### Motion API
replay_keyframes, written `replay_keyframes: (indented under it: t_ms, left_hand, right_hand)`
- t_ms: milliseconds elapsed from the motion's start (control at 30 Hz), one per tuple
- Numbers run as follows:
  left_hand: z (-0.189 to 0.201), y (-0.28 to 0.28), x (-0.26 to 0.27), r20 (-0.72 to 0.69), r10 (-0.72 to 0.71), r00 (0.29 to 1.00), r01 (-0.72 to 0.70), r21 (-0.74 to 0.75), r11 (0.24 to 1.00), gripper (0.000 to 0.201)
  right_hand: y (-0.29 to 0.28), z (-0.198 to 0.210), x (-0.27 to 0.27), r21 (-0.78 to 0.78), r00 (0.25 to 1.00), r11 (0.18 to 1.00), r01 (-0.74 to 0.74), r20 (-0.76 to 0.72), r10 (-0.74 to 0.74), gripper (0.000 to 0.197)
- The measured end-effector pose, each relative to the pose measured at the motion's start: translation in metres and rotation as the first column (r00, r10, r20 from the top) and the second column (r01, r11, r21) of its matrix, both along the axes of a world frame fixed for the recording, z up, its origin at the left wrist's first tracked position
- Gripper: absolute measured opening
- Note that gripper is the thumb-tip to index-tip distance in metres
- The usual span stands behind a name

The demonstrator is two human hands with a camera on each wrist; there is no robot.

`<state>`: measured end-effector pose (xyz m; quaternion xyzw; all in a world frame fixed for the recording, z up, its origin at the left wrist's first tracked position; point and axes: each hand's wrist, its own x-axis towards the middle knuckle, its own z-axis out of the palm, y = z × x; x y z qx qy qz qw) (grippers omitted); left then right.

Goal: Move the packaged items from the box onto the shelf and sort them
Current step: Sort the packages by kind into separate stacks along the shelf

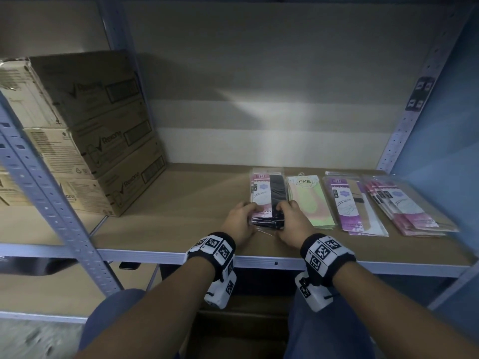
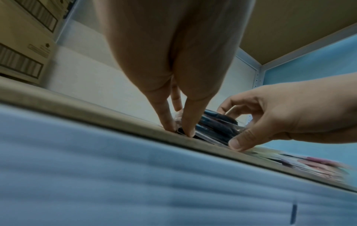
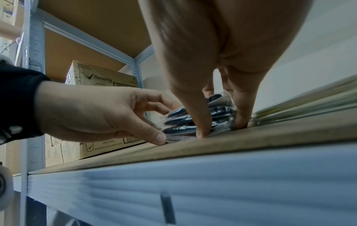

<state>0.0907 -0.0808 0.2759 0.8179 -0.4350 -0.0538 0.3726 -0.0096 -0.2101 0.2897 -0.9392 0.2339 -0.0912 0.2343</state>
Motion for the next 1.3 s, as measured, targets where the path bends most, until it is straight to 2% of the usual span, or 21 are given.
replay_keyframes:
  t_ms: [167, 333, 633, 1000, 1300]
  left_hand:
    - [-0.001, -0.001, 0.001, -0.028, 0.012, 1.0, -0.013, -0.057, 0.998, 0.034]
    - [-0.006, 0.001, 0.004, -0.03, 0.026, 0.999, -0.029, -0.091, 0.995, 0.039]
    - [-0.008, 0.018, 0.014, -0.073, 0.072, 0.995, -0.079, -0.096, 0.992, 0.039]
    - [-0.006, 0.076, 0.058, -0.171, 0.178, 0.969, -0.185, -0.022, 0.983, 0.039]
    - [-0.007, 0.113, 0.088, -0.232, 0.213, 0.949, -0.234, -0.069, 0.97, 0.038]
  right_hand:
    - [-0.002, -0.003, 0.0, 0.02, 0.999, 1.0, 0.008, 0.045, -0.009, 0.057]
    - [0.0, -0.004, -0.001, 0.043, 0.995, 0.999, -0.022, 0.101, 0.017, 0.056]
    - [0.011, -0.005, 0.005, 0.058, 0.992, 0.997, -0.043, 0.118, 0.036, 0.058]
    - [0.063, -0.007, 0.06, 0.105, 0.984, 0.987, -0.117, 0.148, 0.101, 0.056]
    - [0.096, -0.014, 0.102, 0.121, 0.969, 0.974, -0.191, 0.184, 0.167, 0.054]
